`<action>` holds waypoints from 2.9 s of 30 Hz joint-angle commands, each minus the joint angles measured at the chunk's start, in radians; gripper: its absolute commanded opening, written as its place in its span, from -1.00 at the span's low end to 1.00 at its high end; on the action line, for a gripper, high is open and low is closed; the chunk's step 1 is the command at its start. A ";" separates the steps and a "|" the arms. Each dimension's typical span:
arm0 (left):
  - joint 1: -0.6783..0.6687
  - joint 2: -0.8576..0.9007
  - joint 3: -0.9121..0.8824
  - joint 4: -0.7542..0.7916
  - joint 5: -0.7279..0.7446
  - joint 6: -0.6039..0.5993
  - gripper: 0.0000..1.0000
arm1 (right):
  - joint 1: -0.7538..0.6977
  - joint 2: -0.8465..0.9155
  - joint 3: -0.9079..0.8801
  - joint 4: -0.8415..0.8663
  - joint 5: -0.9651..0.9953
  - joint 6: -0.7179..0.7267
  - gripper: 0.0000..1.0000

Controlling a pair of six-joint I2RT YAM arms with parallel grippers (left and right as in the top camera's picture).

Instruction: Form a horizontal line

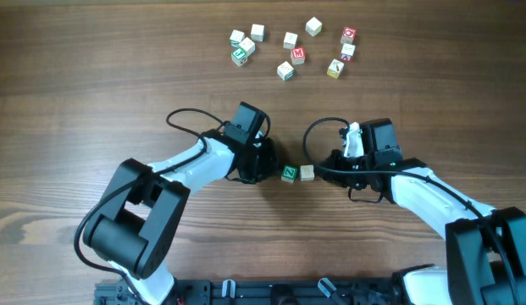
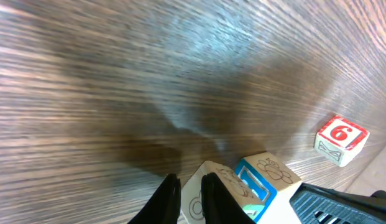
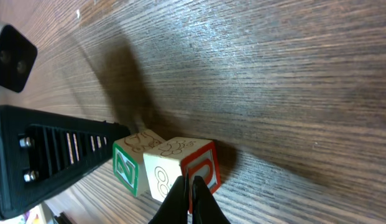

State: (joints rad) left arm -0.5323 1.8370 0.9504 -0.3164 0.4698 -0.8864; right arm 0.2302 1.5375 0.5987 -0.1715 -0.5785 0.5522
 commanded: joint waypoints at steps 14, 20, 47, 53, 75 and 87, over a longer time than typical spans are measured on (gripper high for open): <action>-0.016 0.019 -0.011 0.034 0.009 -0.078 -0.70 | 0.068 0.017 -0.005 -0.037 0.023 0.052 -0.91; -0.046 0.019 -0.011 0.111 -0.003 -0.122 -0.65 | 0.079 0.017 -0.005 -0.018 0.015 0.052 -0.91; -0.085 0.019 -0.011 0.188 -0.238 -0.203 -0.63 | 0.079 0.017 -0.004 0.258 0.047 0.055 -0.82; -0.085 0.019 -0.011 0.206 -0.240 -0.203 -0.84 | 0.079 0.017 -0.004 0.261 0.048 0.053 -0.84; -0.069 0.004 -0.010 0.201 -0.251 -0.198 -0.92 | 0.029 0.013 0.015 0.138 0.204 0.013 -0.91; 0.179 -0.275 -0.008 0.011 -0.449 -0.084 -0.92 | 0.068 -0.090 0.129 -0.188 0.193 -0.011 -0.91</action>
State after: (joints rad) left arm -0.4065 1.6329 0.9455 -0.2638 0.1310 -1.0050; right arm 0.2661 1.4513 0.7162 -0.3511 -0.3836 0.5293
